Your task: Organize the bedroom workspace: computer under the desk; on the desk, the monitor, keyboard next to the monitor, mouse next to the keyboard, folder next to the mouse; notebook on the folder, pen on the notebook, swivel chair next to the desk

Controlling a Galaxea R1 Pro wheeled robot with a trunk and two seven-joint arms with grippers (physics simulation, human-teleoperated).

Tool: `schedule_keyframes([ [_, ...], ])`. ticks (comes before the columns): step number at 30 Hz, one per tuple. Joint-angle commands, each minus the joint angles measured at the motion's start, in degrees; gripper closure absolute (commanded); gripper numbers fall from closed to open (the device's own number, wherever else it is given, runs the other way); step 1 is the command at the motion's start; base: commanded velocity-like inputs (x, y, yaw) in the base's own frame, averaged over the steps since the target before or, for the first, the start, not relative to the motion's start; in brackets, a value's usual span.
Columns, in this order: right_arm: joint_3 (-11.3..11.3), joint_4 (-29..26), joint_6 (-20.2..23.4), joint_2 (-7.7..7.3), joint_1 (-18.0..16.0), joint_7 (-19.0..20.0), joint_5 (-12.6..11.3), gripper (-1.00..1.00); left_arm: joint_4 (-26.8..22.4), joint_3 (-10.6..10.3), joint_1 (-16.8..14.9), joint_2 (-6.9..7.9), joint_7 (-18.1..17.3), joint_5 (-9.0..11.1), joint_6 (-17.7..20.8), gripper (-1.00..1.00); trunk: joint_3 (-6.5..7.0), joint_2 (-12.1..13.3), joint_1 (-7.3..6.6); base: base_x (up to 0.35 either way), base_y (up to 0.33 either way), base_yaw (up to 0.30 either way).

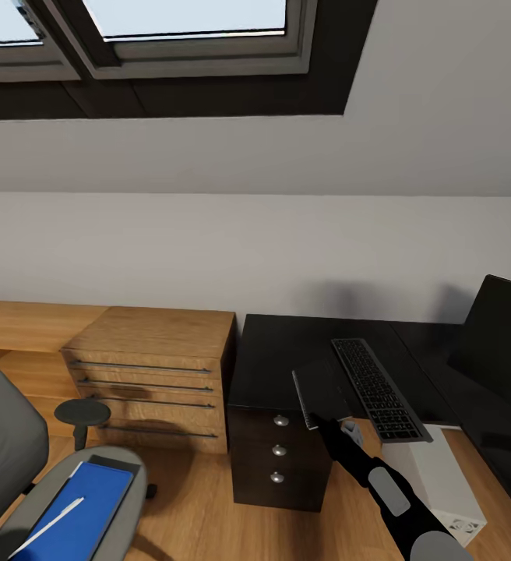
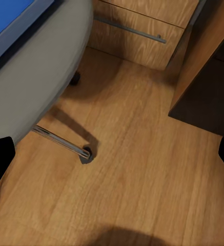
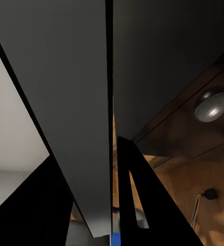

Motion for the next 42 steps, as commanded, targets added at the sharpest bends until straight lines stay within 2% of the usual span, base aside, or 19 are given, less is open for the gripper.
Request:
schedule_keyframes([
  [1,-0.19,0.01,0.52,0.02,-0.04,0.10,-0.47,1.00,0.05,-0.34,-0.04,0.00,-0.28,0.60,-0.16,-1.00,-0.07,-0.05,0.00,0.006,-0.004,0.000],
  [42,-0.20,0.14,0.60,0.13,-0.04,0.09,-0.35,1.00,0.05,-0.34,-0.04,0.00,-0.22,0.60,-0.16,-1.00,-0.07,-0.05,0.00,0.012,0.000,-0.004],
])
